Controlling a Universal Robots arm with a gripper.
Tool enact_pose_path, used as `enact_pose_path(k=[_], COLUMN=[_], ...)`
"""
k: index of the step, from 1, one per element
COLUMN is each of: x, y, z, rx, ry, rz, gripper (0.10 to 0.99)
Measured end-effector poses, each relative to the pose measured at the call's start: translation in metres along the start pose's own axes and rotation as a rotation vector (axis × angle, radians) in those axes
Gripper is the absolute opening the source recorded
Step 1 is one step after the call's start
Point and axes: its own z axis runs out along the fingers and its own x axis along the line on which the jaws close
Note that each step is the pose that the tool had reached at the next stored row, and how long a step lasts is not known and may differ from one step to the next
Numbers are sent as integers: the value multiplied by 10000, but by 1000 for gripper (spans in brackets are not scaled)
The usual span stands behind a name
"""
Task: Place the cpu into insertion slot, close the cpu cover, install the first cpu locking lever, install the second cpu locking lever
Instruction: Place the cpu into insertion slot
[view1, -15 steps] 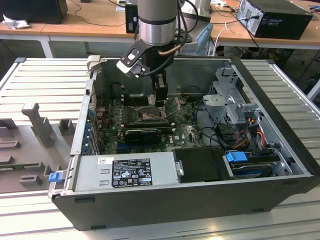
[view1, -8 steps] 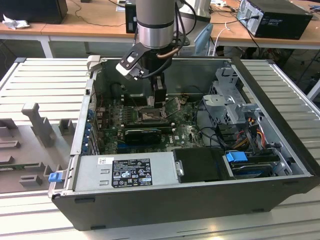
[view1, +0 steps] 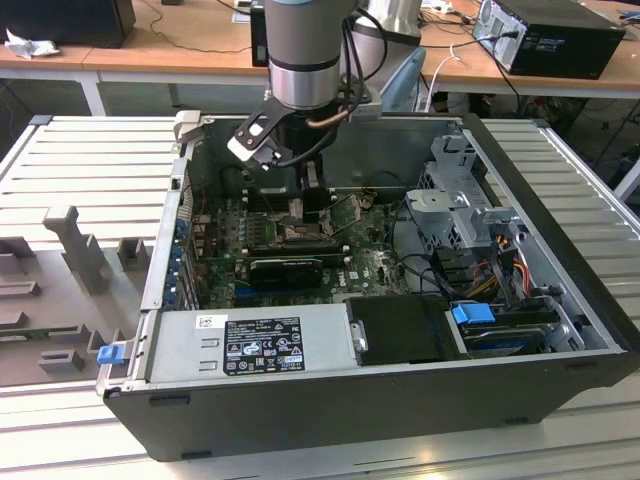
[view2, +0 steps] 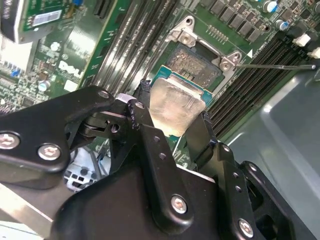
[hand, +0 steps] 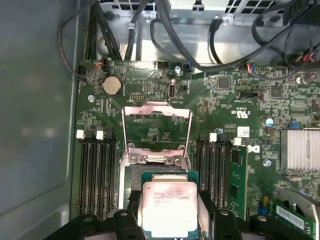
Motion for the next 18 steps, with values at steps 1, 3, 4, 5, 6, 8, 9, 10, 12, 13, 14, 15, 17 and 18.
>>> enact_pose_path(k=[1,3,4,5,6,8,9,10,12,13,14,15,17,18], x=[7,24,31,42,50,85,88,89,92,92,93,93,102,106], y=[-13,-34,-37,-40,-42,-48,-50,-54,-61,-62,-63,-66,-73,-74], z=[11,58,91,124,141,206,226,241,269,283,298,325,363,396], rx=[5,21,26,27,27,35,36,35,33,32,32,32,33,33], ry=[-1,-2,-1,-2,-1,-5,-10,-20,-28,-27,-28,-28,-28,-28], rz=[15,35,35,35,35,60,171,298,406,406,405,404,406,402], gripper=[529,529,529,529,529,529,529,529,529,529,529,529,529,529])
